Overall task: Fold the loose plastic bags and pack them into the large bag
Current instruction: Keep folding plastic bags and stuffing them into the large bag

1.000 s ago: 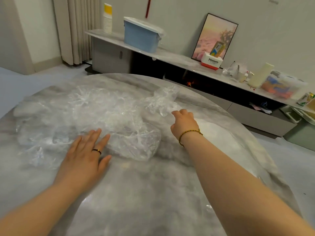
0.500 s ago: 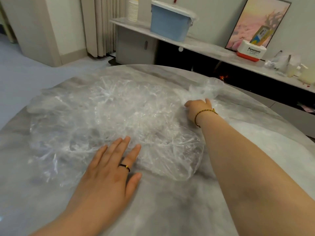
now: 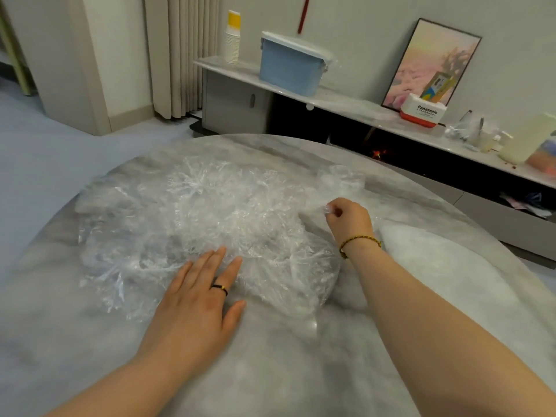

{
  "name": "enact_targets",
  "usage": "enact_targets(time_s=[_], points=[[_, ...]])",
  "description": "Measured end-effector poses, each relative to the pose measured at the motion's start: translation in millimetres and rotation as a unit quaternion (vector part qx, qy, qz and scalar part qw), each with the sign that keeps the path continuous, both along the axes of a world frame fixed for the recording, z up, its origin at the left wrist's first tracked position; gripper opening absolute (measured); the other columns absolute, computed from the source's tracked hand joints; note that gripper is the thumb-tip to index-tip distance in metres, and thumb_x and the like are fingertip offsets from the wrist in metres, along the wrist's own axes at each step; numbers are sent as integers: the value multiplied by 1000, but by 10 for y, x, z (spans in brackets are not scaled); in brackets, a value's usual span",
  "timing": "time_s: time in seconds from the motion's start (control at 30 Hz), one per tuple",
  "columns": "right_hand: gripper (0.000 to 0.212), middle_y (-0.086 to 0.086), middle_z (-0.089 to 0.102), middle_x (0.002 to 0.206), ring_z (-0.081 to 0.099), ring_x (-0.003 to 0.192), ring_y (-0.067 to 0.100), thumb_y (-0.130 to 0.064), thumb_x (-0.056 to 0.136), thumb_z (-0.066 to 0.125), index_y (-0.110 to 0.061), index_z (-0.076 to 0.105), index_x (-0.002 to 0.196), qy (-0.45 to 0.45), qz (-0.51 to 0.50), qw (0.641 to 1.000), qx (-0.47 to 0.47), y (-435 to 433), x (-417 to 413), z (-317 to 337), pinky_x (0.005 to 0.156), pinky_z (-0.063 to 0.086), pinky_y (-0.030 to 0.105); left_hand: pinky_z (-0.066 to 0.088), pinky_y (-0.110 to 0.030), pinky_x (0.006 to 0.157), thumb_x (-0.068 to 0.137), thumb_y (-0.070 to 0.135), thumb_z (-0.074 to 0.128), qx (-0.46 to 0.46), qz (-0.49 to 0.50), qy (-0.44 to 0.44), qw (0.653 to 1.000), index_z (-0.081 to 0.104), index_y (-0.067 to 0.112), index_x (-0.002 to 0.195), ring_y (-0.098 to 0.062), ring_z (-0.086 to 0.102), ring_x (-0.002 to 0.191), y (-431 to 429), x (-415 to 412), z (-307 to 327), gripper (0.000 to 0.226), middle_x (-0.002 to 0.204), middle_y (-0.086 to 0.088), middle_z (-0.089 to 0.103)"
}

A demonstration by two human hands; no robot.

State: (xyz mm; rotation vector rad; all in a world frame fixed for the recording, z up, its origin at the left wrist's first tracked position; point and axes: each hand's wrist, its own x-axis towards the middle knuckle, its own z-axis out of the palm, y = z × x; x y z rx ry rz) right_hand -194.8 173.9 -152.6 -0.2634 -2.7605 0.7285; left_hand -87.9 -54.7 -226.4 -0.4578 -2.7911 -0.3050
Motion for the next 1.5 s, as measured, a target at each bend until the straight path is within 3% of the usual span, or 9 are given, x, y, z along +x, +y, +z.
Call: enact_targets(time_s=[0.27, 0.43, 0.57, 0.7, 0.83, 0.97, 1.1, 1.37, 1.5], points=[[15, -7, 51, 70, 44, 61, 6, -12, 92, 52, -15, 58, 79, 170, -30, 930, -325, -139, 966, 878, 50, 39, 6, -4, -21, 112, 95, 45, 18, 31, -25, -8, 999, 44, 14, 124, -23, 28, 129, -23, 102, 209, 50, 120, -13, 61], [25, -5, 61, 76, 57, 67, 6, 3, 88, 52, -12, 57, 69, 139, 22, 821, -554, -181, 1825, 1081, 54, 52, 18, -2, -19, 111, 94, 57, 15, 109, -36, -7, 993, 45, 21, 132, -14, 25, 134, -99, 333, 578, 60, 136, -4, 48], [9, 2, 66, 65, 65, 60, 11, 2, 71, 68, -4, 62, 69, 84, 79, 717, -687, -171, 2375, 1007, 57, 57, 24, 24, -17, 103, 92, 32, 49, 402, -48, -156, 901, 35, 41, 126, -3, 34, 126, 1, 704, 1026, 38, 130, 20, 37], [56, 11, 68, 66, 69, 60, 20, -24, 12, 94, -9, 72, 62, -3, 118, 644, -756, -211, 2728, 763, 54, 56, 29, 38, 0, 80, 51, 61, 64, 448, -135, -295, 833, 29, 56, 108, 25, 43, 102, 97, 1200, 1147, 67, 114, 36, 40], [36, 13, 65, 67, 68, 58, 20, -16, 42, 89, -4, 65, 67, -42, 79, 651, -754, -284, 2850, 651, 53, 57, 31, 36, 5, 76, 74, 24, 75, 433, -140, -300, 839, 34, 52, 101, 34, 42, 88, 274, 1436, 1103, 57, 104, 34, 46], [23, 4, 63, 56, 64, 48, 15, -2, 92, 41, -6, 52, 73, -69, 20, 689, -721, -314, 2826, 631, 45, 54, 24, 44, -16, 90, 86, 12, 61, 476, -47, -277, 833, 57, 30, 85, -3, 56, 91, 331, 1392, 1055, 19, 92, 13, 61], [25, 5, 56, 64, 57, 39, 11, -7, 96, 40, -8, 52, 73, -87, -20, 734, -673, -256, 2758, 588, 35, 44, 18, 39, 4, 57, 92, 10, 52, 514, 5, -301, 803, 63, 16, 83, 2, 52, 75, 312, 1289, 1048, 16, 81, 16, 59], [19, 6, 49, 65, 50, 30, 10, -5, 96, 40, -8, 51, 81, -88, -81, 757, -642, -105, 2620, 485, 30, 32, 12, 53, -21, 48, 96, 11, 41, 572, 24, -447, 688, 63, 9, 89, -12, 67, 55, 156, 1169, 1151, 24, 67, -3, 72], [12, 5, 51, 73, 54, 45, 17, -7, 98, 38, -10, 48, 91, -99, -108, 791, -594, -129, 2579, 424, 34, 40, 16, 46, -14, 42, 96, 13, 44, 501, 60, -411, 759, 64, 15, 95, -11, 60, 54, 163, 1161, 1134, 21, 69, -3, 69]])
